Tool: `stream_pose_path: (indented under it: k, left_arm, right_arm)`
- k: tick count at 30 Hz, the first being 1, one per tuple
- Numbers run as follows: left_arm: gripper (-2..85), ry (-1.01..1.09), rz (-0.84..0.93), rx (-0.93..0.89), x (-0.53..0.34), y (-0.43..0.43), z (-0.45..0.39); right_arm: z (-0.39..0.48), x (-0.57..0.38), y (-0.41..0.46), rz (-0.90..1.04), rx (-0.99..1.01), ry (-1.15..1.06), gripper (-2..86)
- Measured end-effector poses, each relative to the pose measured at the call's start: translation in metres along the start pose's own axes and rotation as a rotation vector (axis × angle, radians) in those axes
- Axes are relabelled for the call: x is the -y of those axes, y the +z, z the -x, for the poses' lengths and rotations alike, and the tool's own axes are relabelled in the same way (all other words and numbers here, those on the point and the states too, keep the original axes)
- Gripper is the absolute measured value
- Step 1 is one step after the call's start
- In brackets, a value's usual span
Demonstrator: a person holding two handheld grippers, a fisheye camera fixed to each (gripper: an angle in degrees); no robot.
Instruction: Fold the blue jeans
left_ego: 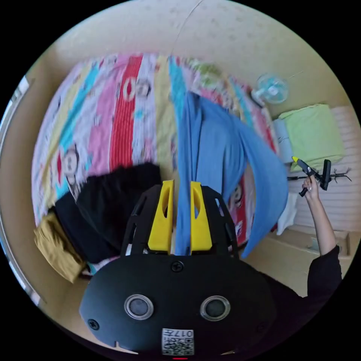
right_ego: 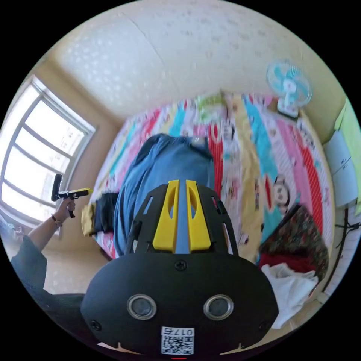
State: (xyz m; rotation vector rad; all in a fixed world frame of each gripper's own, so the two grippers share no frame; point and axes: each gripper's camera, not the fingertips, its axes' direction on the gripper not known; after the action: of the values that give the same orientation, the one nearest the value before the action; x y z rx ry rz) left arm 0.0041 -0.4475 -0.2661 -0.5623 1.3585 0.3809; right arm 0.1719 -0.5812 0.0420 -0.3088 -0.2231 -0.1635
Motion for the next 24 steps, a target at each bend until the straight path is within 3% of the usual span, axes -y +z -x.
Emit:
stream_pose_path:
  k: [4, 7, 11, 16, 20, 22, 24]
  left_arm:
    - [7.9, -0.062, 0.186, -0.076, -0.085, 0.096, 0.065]
    - [9.0, -0.049, 0.216, -0.101, -0.13, 0.108, 0.091]
    - [11.6, -0.081, 0.216, -0.134, -0.167, 0.1, 0.117]
    - [11.6, -0.05, 0.226, -0.089, -0.17, 0.086, 0.129]
    - [6.1, 0.002, 0.327, -0.001, -0.149, 0.073, 0.165]
    - [3.5, 0.053, 0.371, -0.125, -0.143, 0.05, 0.19]
    - [2.5, 0.083, 0.279, -0.302, -0.153, -0.004, 0.242]
  right_arm:
    - [-0.057, -0.109, 0.14, 0.281, 0.119, 0.099, 2.4]
    - [-0.067, -0.164, 0.179, 0.283, 0.26, 0.179, 2.3]
    - [-0.057, -0.208, 0.204, 0.271, 0.444, 0.242, 2.3]
    - [-0.051, -0.24, 0.219, 0.309, 0.533, 0.281, 3.0]
    - [-0.063, -0.245, 0.218, 0.35, 0.505, 0.254, 4.4]
    - [-0.072, -0.246, 0.213, 0.362, 0.485, 0.217, 5.6]
    - [-0.076, -0.247, 0.208, 0.362, 0.487, 0.193, 6.3]
